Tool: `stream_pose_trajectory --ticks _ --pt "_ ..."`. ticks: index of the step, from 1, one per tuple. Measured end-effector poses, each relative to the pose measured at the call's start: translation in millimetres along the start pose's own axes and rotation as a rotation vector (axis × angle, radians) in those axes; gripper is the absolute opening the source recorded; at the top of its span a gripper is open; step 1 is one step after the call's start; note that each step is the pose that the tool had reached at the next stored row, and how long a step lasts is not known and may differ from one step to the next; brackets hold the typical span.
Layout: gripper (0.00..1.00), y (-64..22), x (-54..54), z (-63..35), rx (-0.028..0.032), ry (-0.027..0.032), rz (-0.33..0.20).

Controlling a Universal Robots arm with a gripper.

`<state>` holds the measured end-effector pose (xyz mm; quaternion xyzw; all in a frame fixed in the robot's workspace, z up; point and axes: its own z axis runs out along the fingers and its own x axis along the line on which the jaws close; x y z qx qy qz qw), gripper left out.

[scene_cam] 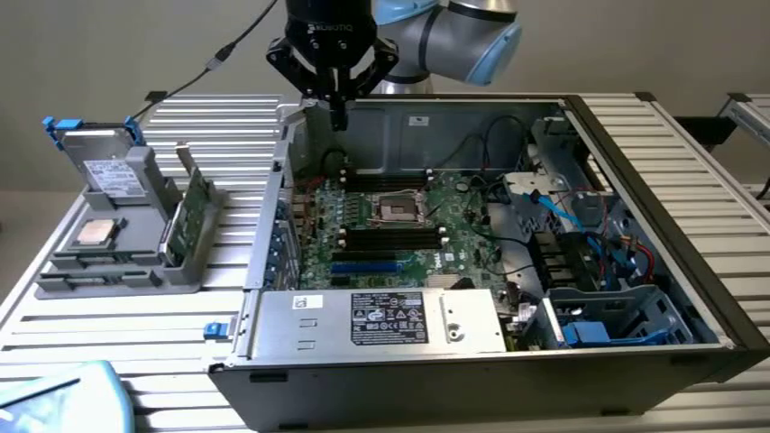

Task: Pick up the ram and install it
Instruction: 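Reach for the ram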

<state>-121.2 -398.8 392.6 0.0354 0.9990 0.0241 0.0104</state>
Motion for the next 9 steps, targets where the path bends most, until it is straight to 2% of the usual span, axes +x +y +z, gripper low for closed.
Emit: stream_pose_trajectory --ticks 6,9 --pt "0.11 -0.2 2.7 -0.2 0.0002 0.0005 0.000" --pt "0.11 -0.4 9.0 -0.2 0.0003 0.0037 0.000"
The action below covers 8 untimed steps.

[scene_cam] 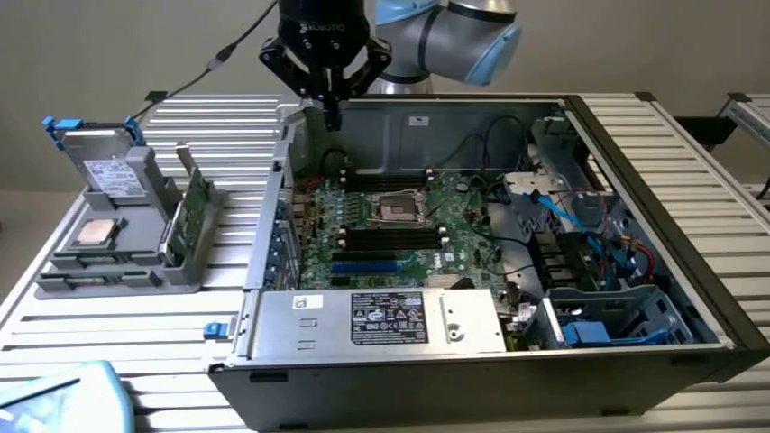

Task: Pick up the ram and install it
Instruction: 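Reach for the ram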

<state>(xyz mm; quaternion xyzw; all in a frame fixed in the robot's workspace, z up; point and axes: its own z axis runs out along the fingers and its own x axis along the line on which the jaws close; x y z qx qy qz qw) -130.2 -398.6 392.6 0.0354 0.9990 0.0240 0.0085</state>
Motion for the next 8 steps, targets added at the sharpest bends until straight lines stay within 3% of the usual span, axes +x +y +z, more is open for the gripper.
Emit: stream_pose_trajectory --ticks 5,8 --pt "0.11 -0.6 17.4 -0.1 0.0005 0.0088 0.000" --pt "0.11 -1.0 29.1 0.0 0.0014 0.0211 0.001"
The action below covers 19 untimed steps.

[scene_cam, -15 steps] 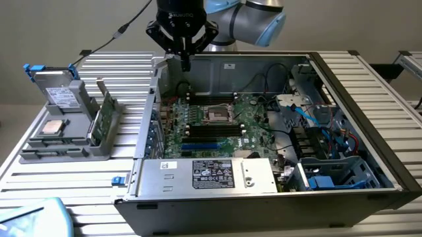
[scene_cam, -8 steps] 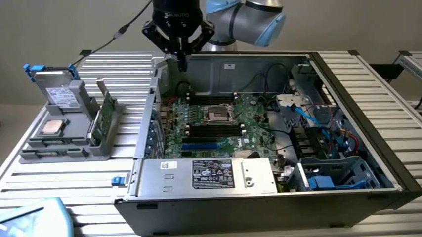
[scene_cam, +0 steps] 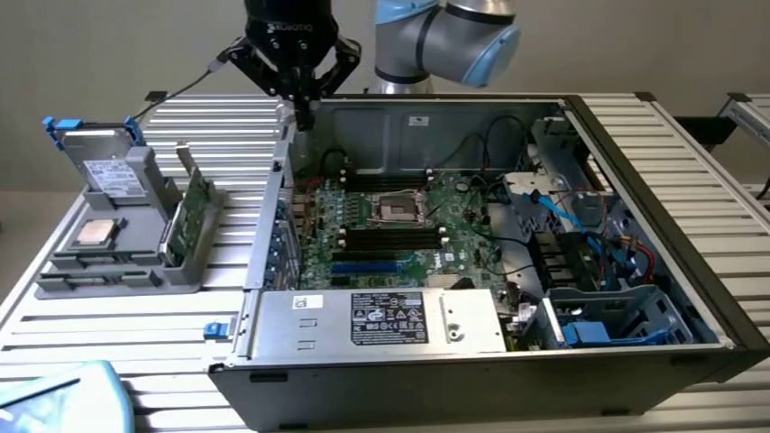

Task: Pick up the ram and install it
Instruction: 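Reach for the ram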

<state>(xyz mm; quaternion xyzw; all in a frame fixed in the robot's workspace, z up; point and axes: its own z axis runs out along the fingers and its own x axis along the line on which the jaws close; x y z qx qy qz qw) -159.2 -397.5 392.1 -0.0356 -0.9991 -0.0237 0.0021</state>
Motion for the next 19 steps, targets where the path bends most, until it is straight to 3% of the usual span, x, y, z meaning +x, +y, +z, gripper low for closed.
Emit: stream_pose_trajectory --ticks 5,19 --pt "0.11 -1.3 20.0 1.2 0.0012 0.0163 0.000" --pt "0.11 -5.9 83.4 5.6 0.0018 0.0230 0.000"
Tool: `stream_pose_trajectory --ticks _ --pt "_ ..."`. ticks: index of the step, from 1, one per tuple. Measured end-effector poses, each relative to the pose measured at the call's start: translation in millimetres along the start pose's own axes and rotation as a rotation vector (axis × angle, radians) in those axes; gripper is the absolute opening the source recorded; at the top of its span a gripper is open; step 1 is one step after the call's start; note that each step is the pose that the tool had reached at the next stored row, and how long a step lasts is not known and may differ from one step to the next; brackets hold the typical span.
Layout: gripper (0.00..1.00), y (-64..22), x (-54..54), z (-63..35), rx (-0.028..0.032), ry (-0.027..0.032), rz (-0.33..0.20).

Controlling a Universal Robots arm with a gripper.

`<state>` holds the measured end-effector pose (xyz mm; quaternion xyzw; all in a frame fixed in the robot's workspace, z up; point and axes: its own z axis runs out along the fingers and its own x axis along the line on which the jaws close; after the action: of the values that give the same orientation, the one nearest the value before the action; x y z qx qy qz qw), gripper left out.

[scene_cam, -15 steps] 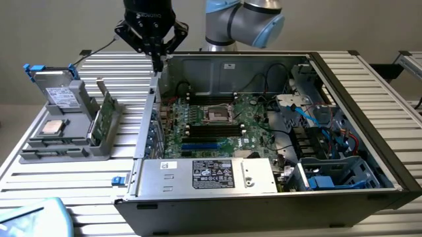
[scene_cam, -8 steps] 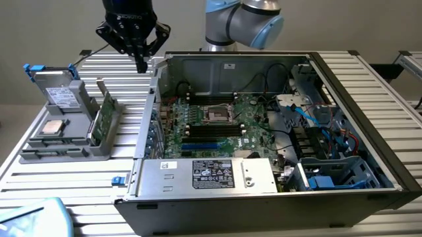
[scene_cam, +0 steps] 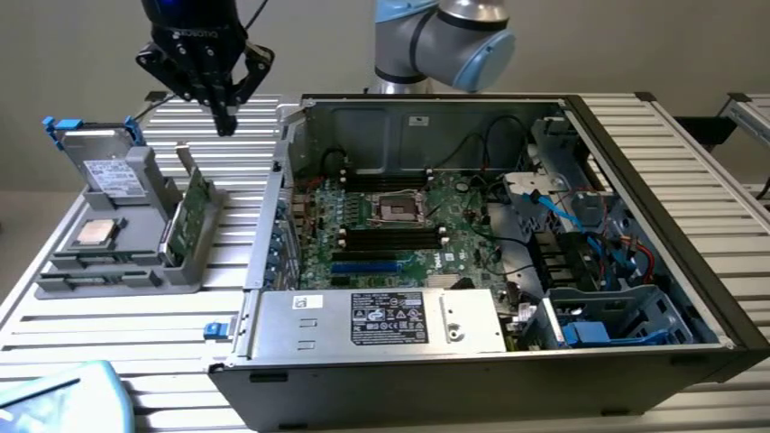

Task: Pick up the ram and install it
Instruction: 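Reach for the ram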

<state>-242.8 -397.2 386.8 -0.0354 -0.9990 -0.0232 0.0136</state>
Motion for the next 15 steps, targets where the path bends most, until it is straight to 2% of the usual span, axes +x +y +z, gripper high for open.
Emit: stream_pose_trajectory --ticks 15 --pt "0.11 -5.0 68.0 3.8 0.0002 0.0032 0.000"
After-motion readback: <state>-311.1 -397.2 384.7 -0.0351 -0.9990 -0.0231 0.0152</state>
